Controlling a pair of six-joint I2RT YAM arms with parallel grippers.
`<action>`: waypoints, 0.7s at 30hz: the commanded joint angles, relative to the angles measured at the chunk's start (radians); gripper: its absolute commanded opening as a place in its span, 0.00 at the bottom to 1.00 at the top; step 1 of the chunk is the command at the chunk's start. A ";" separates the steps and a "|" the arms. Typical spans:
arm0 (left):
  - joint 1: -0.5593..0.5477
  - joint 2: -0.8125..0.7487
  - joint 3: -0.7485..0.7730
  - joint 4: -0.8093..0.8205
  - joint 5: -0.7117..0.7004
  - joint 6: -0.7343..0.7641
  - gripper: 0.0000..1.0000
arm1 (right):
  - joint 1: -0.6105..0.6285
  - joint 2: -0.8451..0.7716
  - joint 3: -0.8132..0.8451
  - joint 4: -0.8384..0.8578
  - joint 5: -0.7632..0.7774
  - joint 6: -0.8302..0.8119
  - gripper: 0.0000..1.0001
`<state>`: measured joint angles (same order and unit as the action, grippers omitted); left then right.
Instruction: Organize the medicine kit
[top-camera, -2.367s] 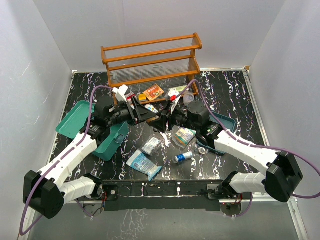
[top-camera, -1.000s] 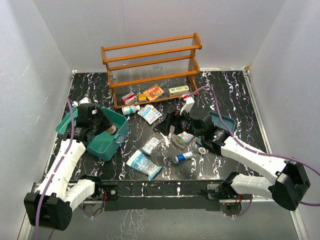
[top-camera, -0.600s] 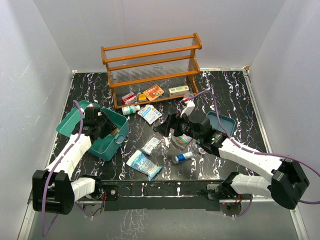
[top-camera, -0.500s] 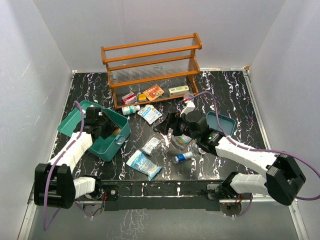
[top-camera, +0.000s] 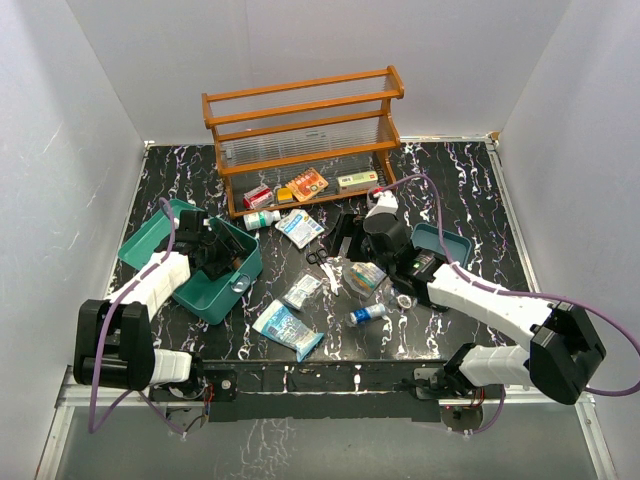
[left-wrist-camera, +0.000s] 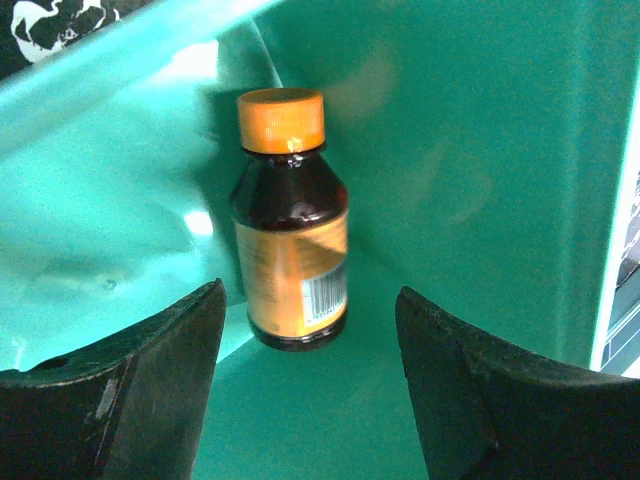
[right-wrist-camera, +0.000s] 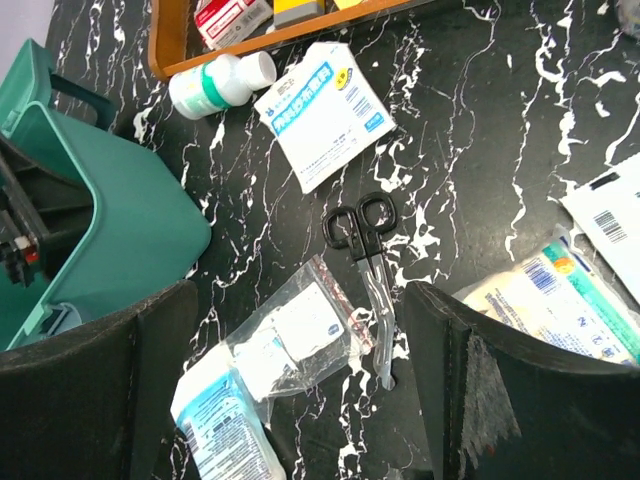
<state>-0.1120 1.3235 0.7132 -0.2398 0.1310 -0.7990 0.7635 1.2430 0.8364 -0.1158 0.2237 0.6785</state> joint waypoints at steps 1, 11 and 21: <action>0.006 -0.060 0.020 -0.038 -0.008 0.024 0.61 | 0.000 0.027 0.080 -0.026 0.069 -0.045 0.82; 0.006 -0.072 0.002 0.009 -0.093 0.026 0.52 | -0.001 0.075 0.107 -0.027 0.070 -0.114 0.82; 0.005 -0.080 -0.126 0.141 -0.127 -0.239 0.54 | -0.012 0.217 0.201 -0.012 0.034 -0.409 0.83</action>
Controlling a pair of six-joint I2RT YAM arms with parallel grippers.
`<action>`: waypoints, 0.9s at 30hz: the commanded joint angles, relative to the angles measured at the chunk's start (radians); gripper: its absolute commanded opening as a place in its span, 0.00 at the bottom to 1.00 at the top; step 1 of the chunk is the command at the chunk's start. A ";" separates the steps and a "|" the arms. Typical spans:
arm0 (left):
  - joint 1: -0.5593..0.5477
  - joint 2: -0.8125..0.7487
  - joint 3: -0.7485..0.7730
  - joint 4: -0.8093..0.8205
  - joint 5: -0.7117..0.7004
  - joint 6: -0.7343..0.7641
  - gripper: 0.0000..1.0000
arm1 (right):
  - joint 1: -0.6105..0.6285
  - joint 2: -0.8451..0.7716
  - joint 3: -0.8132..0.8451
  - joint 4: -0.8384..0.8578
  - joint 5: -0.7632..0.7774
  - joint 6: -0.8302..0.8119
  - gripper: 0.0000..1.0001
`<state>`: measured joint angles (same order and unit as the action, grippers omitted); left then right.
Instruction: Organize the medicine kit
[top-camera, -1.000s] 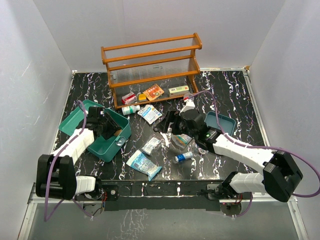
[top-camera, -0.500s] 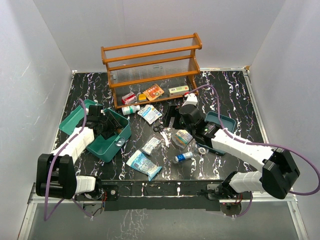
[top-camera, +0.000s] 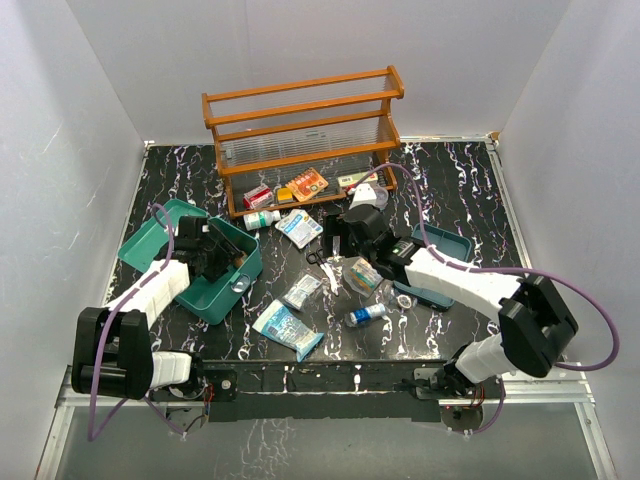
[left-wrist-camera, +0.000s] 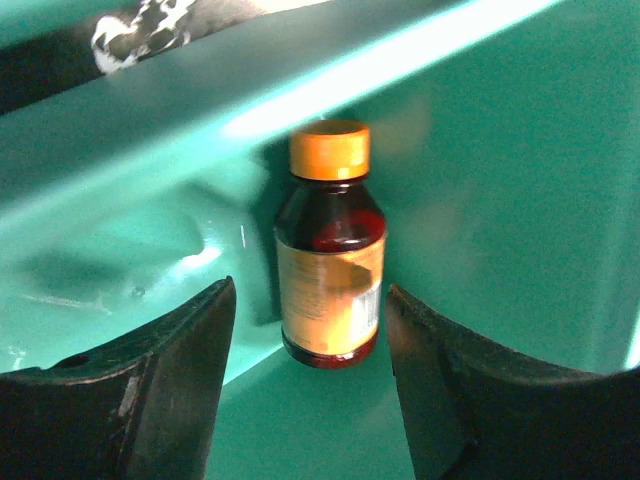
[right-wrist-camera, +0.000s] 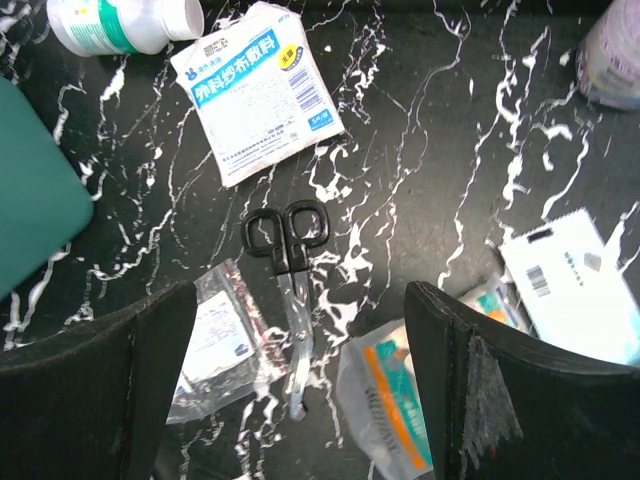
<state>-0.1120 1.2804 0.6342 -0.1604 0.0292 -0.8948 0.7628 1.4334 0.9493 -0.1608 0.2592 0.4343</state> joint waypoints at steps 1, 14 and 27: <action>0.005 -0.042 -0.053 0.081 -0.025 -0.156 0.51 | -0.012 0.028 0.091 0.032 -0.003 -0.192 0.82; 0.003 -0.016 -0.013 0.017 0.056 -0.194 0.40 | -0.017 0.033 0.111 0.024 0.025 -0.132 0.81; 0.005 -0.117 0.011 -0.063 0.029 -0.227 0.55 | -0.018 0.057 0.135 0.033 -0.041 0.022 0.80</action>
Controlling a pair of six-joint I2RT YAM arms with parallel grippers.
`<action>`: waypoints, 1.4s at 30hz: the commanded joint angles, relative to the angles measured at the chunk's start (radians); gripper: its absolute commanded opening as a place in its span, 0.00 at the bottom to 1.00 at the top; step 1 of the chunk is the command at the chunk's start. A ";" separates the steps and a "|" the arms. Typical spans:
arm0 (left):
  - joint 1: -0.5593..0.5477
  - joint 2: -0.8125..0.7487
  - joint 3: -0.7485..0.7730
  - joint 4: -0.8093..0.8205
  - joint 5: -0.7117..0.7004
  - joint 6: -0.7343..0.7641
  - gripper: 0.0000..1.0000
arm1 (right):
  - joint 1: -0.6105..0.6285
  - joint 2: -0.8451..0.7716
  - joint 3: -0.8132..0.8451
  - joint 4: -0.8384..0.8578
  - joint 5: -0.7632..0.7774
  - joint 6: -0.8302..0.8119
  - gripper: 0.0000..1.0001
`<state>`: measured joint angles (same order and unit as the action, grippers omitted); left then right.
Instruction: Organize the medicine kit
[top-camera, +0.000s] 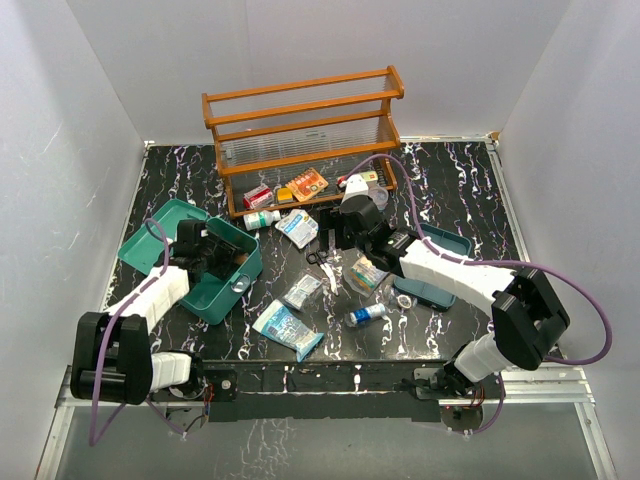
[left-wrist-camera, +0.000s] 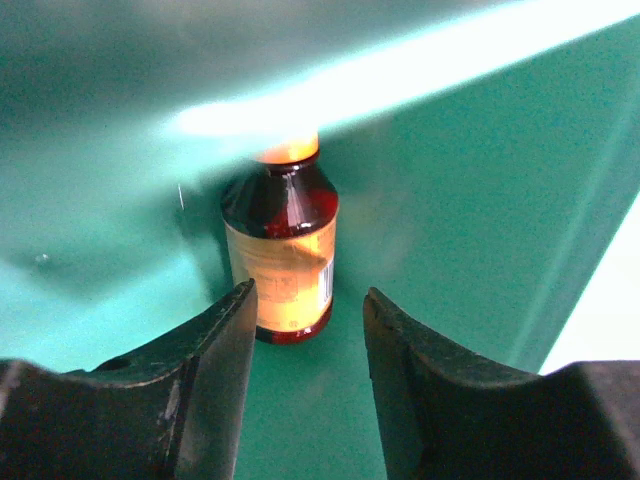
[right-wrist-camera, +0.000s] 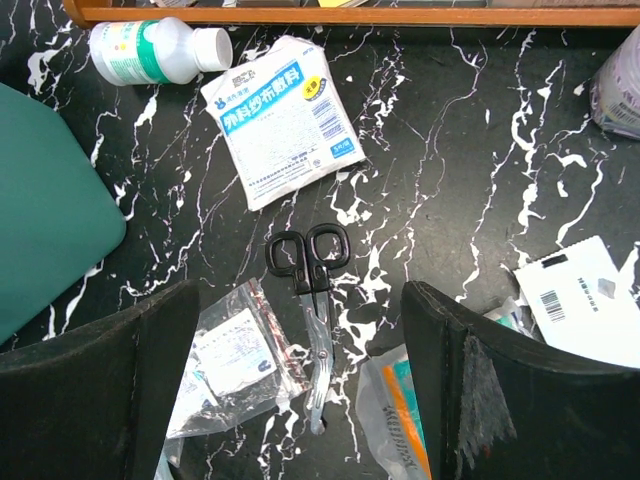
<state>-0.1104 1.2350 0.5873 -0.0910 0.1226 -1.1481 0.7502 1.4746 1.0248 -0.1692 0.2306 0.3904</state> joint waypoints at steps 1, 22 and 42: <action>0.003 -0.083 0.079 -0.172 -0.110 0.046 0.58 | -0.007 0.041 0.077 0.038 -0.019 0.075 0.80; 0.003 -0.220 0.351 -0.285 -0.236 0.470 0.70 | -0.108 0.420 0.376 0.042 -0.202 0.678 0.64; 0.003 -0.397 0.368 -0.379 -0.143 0.651 0.78 | -0.073 0.738 0.639 -0.119 -0.288 1.474 0.54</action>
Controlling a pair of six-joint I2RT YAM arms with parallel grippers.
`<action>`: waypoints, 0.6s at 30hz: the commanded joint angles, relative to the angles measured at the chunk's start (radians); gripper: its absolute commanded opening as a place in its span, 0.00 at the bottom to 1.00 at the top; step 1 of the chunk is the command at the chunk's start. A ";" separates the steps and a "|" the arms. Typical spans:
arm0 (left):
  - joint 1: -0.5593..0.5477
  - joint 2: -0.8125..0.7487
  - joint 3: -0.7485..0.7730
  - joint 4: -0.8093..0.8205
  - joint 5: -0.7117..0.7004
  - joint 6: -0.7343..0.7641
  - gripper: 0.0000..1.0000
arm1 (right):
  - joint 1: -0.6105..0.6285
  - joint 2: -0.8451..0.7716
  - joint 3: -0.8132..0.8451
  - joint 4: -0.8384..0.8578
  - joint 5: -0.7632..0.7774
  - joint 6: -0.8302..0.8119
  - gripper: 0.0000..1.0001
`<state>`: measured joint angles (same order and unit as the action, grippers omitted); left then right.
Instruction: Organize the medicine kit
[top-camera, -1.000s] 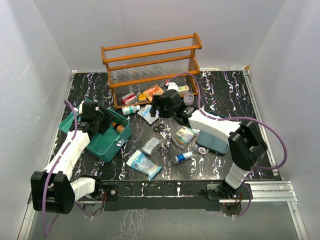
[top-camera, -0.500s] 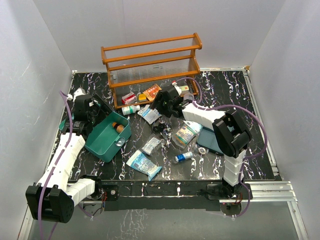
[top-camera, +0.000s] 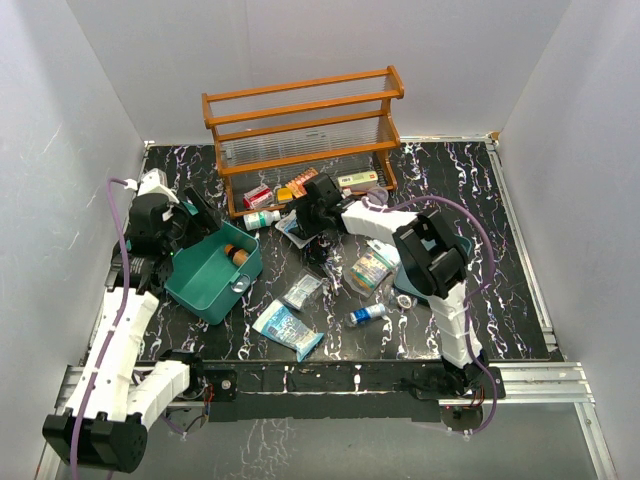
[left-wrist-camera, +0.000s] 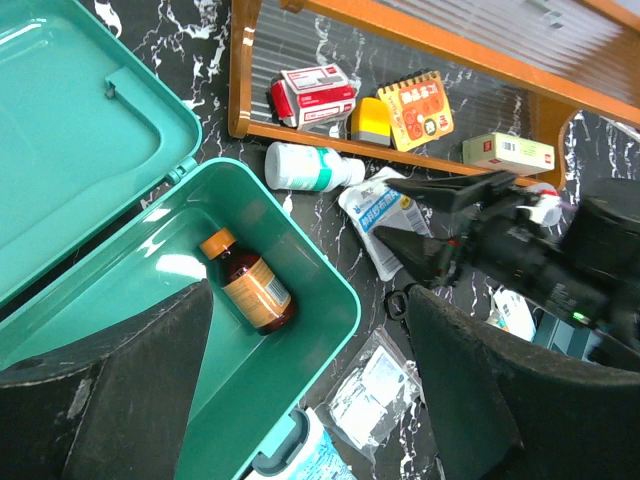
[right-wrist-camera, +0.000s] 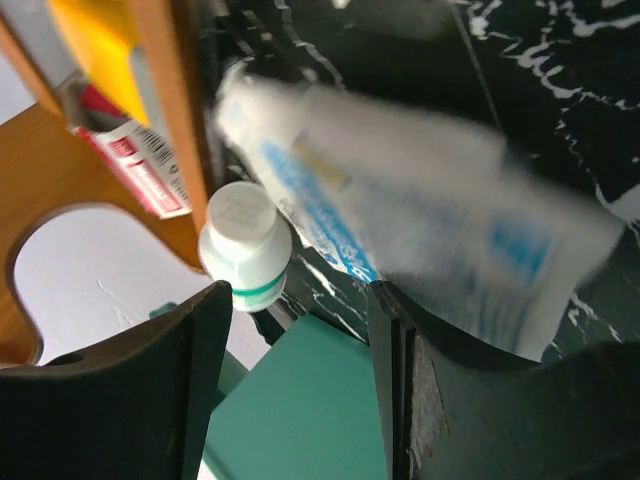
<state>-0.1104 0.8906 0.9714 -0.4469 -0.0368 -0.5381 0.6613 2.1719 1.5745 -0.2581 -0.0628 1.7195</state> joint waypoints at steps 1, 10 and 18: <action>0.003 -0.056 -0.019 -0.024 0.017 0.044 0.78 | 0.020 0.061 0.111 -0.034 0.009 0.151 0.54; 0.002 -0.056 -0.024 -0.010 0.026 0.046 0.79 | 0.035 0.106 0.159 -0.043 0.056 0.166 0.50; -0.007 -0.036 -0.014 -0.027 0.020 0.044 0.79 | 0.034 0.152 0.201 -0.066 0.103 0.180 0.46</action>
<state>-0.1112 0.8471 0.9478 -0.4580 -0.0250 -0.5053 0.6964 2.3032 1.7298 -0.3157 -0.0235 1.8748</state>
